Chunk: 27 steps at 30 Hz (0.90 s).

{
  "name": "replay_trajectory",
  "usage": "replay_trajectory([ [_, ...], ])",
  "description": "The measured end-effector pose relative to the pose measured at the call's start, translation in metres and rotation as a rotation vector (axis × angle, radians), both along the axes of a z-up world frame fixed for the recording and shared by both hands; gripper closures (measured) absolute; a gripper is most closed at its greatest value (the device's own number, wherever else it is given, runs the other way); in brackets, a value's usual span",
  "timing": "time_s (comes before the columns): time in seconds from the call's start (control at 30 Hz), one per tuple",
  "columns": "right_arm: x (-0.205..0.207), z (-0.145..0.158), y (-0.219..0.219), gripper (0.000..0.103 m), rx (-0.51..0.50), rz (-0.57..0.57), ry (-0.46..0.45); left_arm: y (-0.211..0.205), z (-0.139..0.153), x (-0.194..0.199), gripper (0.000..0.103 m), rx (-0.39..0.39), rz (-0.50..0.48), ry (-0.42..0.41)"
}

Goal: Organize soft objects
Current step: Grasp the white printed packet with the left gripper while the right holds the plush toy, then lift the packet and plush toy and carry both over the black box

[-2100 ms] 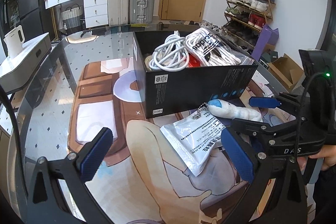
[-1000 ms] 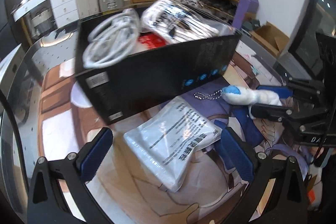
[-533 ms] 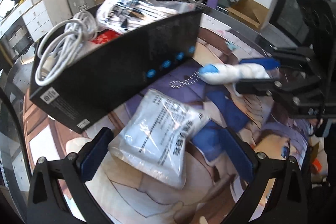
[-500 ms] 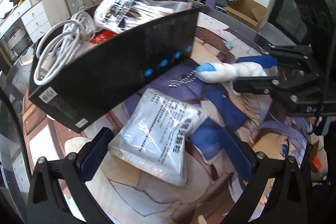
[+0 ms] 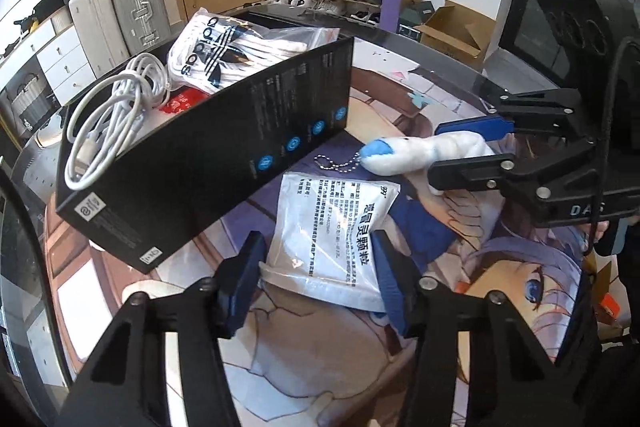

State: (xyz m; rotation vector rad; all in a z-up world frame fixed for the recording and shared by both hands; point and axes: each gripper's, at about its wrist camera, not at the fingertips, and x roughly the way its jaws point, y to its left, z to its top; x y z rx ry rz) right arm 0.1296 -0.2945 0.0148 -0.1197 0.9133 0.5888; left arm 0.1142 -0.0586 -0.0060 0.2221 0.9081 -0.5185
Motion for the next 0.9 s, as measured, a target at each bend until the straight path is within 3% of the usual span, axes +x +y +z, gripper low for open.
replay_trajectory([
  [0.43, -0.009, 0.013, -0.003, 0.060, 0.022, 0.001, -0.037, 0.020, 0.005, -0.016, 0.055, -0.110, 0.079, 0.000],
  [0.9, -0.024, 0.041, -0.002, 0.063, 0.048, 0.011, -0.106, 0.035, 0.024, -0.029, 0.055, -0.164, 0.126, -0.052],
])
